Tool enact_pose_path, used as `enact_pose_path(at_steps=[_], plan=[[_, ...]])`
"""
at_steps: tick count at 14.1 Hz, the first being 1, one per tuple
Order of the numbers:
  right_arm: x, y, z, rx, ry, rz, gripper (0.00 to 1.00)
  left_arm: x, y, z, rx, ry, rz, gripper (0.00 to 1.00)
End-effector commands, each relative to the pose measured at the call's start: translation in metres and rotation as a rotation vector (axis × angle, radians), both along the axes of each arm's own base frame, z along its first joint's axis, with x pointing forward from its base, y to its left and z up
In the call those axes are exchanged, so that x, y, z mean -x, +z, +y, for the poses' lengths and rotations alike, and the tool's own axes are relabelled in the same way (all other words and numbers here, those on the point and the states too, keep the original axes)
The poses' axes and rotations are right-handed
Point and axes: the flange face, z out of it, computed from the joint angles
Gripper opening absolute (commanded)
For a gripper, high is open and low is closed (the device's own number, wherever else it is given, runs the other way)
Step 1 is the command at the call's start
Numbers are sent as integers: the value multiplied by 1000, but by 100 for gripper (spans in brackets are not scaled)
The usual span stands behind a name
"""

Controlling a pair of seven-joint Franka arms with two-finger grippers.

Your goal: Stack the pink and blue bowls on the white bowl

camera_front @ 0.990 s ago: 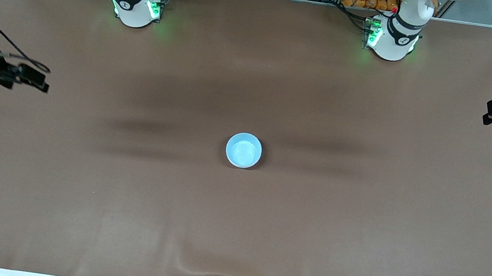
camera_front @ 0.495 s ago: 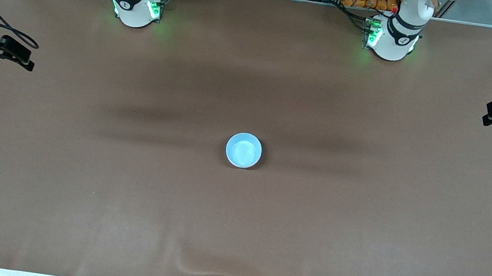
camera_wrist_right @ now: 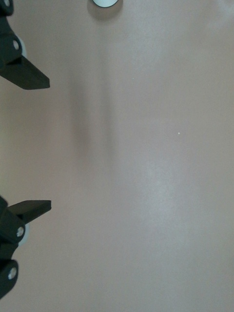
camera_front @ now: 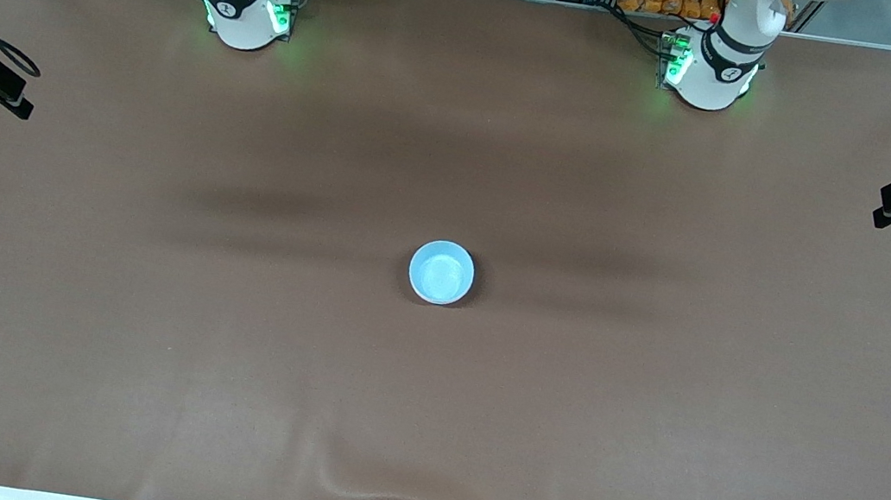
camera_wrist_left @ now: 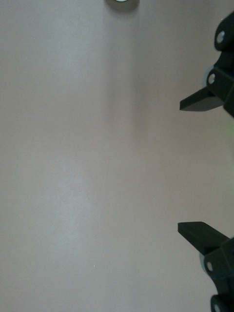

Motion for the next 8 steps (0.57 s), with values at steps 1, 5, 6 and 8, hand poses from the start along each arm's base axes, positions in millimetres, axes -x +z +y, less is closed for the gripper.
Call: enact_pose_path(at_steps=[1,5,6,8], plan=[[4,12,5,27,-7,-4,100,3,1,-1,15,6,5,100],[4,12,2,38,-10,-3,100,3,-1,-2,14,5,13,100],[4,12,1,40,-12,-4,100,3,-1,-2,14,5,13,100],[4,12,1,40,-12,-4,100,4,-1,-2,14,4,21,100]])
